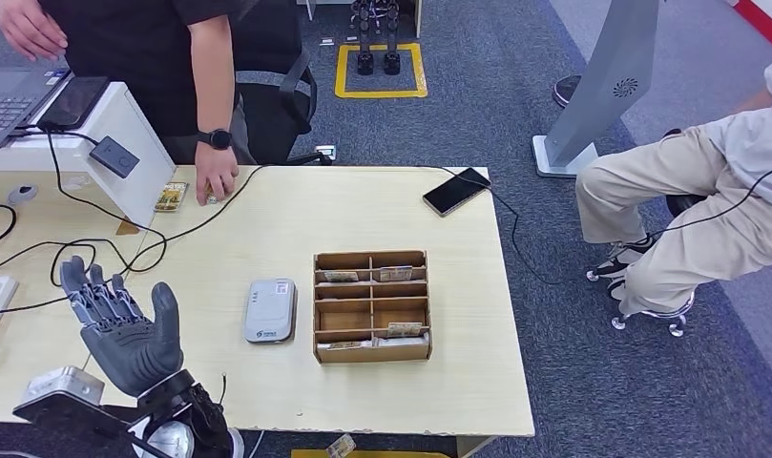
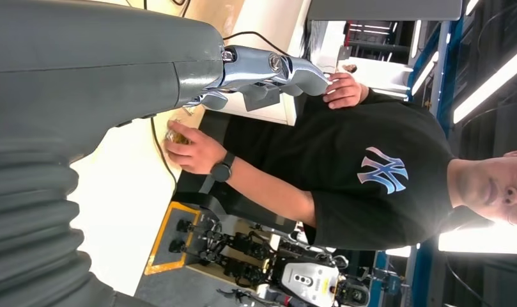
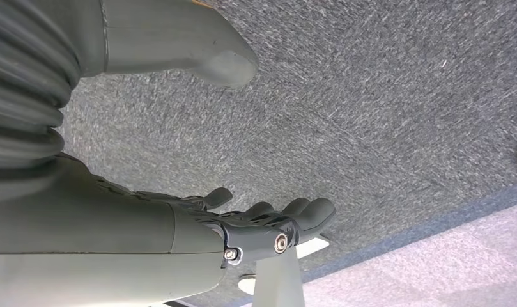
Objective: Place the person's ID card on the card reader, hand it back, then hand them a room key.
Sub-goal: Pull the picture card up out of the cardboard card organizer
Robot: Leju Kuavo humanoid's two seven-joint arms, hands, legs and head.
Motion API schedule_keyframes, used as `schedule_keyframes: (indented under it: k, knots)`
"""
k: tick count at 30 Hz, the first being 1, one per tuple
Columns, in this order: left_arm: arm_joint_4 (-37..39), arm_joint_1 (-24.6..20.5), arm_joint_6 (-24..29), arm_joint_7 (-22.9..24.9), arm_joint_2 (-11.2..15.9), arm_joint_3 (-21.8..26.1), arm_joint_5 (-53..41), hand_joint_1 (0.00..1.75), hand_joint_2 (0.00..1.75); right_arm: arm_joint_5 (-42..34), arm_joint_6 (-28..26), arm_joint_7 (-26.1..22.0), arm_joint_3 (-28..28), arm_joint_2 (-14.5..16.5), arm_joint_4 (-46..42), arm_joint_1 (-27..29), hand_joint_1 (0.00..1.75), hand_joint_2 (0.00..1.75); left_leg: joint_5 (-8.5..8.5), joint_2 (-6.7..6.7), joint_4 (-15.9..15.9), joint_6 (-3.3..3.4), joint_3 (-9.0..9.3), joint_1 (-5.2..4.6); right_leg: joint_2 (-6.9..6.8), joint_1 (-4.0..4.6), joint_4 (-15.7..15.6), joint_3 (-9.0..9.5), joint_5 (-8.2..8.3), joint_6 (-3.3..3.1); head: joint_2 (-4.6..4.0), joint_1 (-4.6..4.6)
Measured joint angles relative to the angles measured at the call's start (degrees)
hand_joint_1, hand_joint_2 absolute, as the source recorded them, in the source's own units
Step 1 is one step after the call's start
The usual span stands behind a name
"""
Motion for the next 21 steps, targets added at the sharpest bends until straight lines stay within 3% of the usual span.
schedule_keyframes:
  k: [10,12,14,16,21]
  knots:
    - [-0.02,0.01,0.07,-0.01,0.0,0.0,0.02,0.0,1.75,0.11,0.0,-0.01,0.0,0.0,0.0,0.0,0.0,1.75,0.0,0.0,0.0,0.0,0.0,0.0,0.0,0.0,0.0,0.0,0.0,0.0,0.0,-0.01]
    - [-0.02,0.01,0.07,-0.01,0.0,0.0,0.04,0.0,0.87,0.13,0.0,-0.01,0.0,0.0,0.01,0.0,0.0,1.75,0.0,0.0,0.0,0.0,0.0,0.0,0.0,0.0,0.0,0.0,0.0,0.0,0.0,0.01]
    - [-0.02,0.01,0.07,-0.01,0.01,0.0,0.19,0.0,0.87,0.22,0.0,-0.01,0.0,0.0,0.03,0.0,0.0,1.75,0.0,0.0,0.0,0.0,0.0,0.0,0.0,0.0,0.0,0.0,0.0,0.0,0.0,0.0]
    - [-0.02,0.02,0.07,-0.01,0.02,0.0,0.35,0.0,1.75,0.33,0.0,-0.01,0.0,0.0,0.06,0.0,0.0,1.75,0.0,0.0,0.0,0.0,0.0,0.0,0.0,0.0,0.0,0.0,0.0,0.0,0.0,-0.01]
    - [-0.02,0.02,0.05,-0.04,0.02,0.0,0.36,0.0,1.75,0.42,0.0,-0.01,0.0,0.0,0.09,0.0,0.0,1.75,0.0,0.0,0.0,0.0,0.0,0.0,0.0,0.0,0.0,0.0,0.0,0.0,0.0,0.0]
